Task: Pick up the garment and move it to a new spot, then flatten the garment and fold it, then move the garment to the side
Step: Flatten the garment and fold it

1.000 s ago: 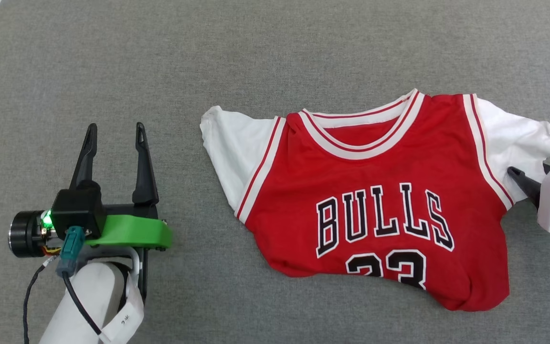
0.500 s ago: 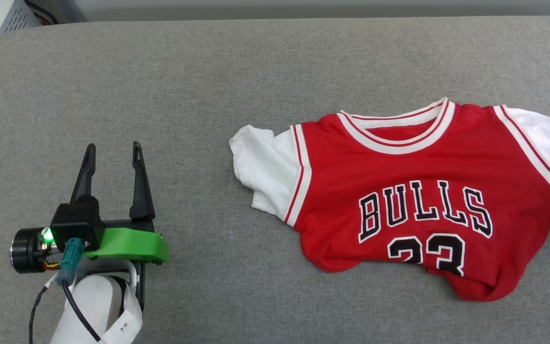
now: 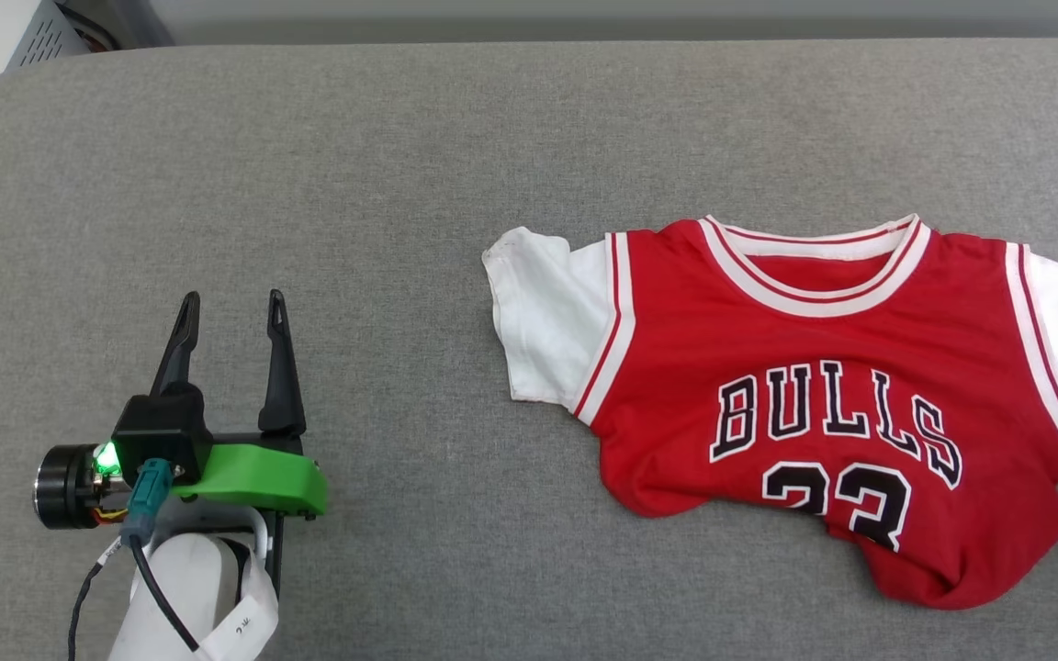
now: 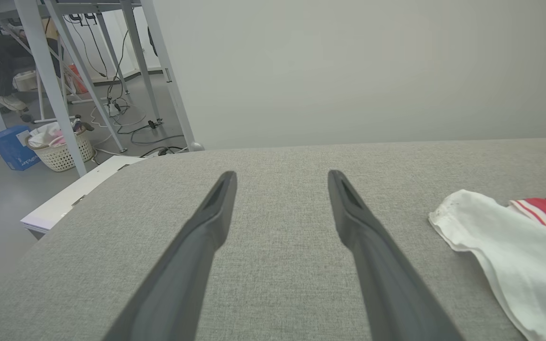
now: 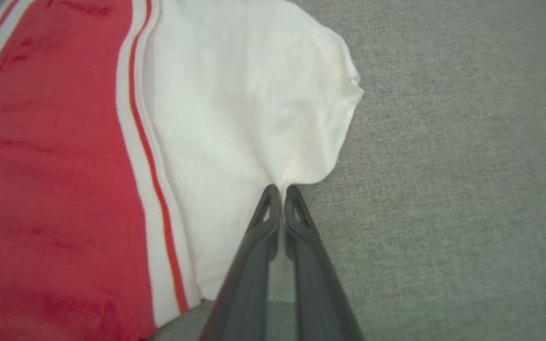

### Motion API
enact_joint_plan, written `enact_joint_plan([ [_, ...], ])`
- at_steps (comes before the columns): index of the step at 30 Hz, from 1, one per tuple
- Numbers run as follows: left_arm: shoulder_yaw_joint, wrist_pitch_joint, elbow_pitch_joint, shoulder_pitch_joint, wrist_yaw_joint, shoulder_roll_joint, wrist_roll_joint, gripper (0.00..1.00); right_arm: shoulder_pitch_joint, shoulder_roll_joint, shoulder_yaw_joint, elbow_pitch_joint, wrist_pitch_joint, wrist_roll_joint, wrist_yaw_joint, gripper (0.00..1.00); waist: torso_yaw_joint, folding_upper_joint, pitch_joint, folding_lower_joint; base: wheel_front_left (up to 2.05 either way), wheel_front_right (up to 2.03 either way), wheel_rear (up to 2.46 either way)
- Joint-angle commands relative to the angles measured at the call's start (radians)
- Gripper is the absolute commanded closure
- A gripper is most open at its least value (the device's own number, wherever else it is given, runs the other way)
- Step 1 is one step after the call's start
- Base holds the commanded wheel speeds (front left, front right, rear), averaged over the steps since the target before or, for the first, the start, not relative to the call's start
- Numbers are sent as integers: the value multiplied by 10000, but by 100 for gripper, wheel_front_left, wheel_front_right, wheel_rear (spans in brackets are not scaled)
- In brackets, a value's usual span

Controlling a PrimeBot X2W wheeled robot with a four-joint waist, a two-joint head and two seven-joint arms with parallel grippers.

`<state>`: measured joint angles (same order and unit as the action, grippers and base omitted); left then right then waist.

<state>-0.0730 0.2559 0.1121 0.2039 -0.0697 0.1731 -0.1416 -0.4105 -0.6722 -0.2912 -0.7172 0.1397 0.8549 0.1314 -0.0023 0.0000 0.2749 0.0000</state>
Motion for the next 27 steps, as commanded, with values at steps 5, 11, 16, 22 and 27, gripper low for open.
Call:
enact_joint_plan([
  [5,191,59,79,58,357,-23,190,0,-80,40,453,-246,-1706,-749,-7,0,-42,0,-372,0,0,0,0],
  [11,36,59,210,641,1085,237,283,0,19,385,1141,203,-3366,-2028,-7,0,-136,0,-709,0,0,0,0],
  [16,-588,-177,720,1673,1723,750,307,0,492,1107,1923,1512,-3718,-3139,-7,0,-236,0,-878,0,0,0,0],
  [22,-2067,-1699,1029,3345,1991,1515,-516,0,1408,2218,2770,3660,-3364,-4413,-7,0,-417,0,-895,0,0,0,0],
  [27,-4255,-3685,999,4928,2000,2400,-2614,0,2047,2920,3260,5272,-2658,-5163,-7,0,-549,0,-738,0,0,0,0],
])
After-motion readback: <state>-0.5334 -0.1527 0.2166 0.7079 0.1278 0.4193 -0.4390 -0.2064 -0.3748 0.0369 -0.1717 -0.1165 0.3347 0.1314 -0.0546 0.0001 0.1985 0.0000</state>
